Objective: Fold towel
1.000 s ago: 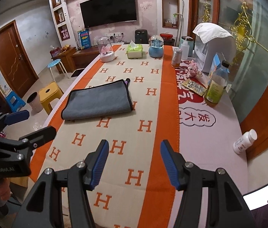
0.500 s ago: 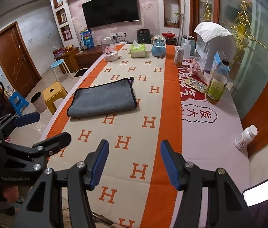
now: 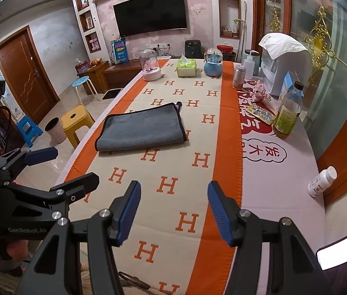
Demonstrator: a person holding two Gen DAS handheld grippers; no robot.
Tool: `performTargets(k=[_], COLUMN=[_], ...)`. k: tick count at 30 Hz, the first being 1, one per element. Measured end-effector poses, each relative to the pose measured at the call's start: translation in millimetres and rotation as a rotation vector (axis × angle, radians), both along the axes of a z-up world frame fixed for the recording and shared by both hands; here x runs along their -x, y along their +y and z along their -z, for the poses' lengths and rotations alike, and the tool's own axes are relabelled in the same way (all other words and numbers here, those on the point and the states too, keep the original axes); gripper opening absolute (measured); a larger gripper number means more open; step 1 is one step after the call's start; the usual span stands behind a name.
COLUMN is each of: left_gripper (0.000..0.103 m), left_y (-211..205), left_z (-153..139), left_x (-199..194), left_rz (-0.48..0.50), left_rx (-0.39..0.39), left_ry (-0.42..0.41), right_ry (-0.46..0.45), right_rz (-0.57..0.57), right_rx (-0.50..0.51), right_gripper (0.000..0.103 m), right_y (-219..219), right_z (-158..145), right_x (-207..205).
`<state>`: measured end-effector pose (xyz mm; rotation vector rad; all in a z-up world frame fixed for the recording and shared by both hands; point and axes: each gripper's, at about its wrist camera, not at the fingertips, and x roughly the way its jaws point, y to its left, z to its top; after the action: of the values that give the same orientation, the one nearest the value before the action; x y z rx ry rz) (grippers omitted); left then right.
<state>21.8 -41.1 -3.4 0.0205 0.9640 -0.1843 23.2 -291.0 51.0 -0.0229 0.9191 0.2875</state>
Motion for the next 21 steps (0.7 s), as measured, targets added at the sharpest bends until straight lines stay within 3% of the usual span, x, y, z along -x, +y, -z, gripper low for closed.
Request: performTargets(k=[21], left_gripper=[0.102], left_y=[1.3], left_z=[-1.1], left_x=[13.4], left_rz=[0.014], left_rx=[-0.003], left_ry=[-0.006], right_ry=[-0.013], right_rz=[0.025], right_rx=[0.0], right_gripper=[0.057], right_y=[2.4], right_z=[-4.7], right_x=[13.2])
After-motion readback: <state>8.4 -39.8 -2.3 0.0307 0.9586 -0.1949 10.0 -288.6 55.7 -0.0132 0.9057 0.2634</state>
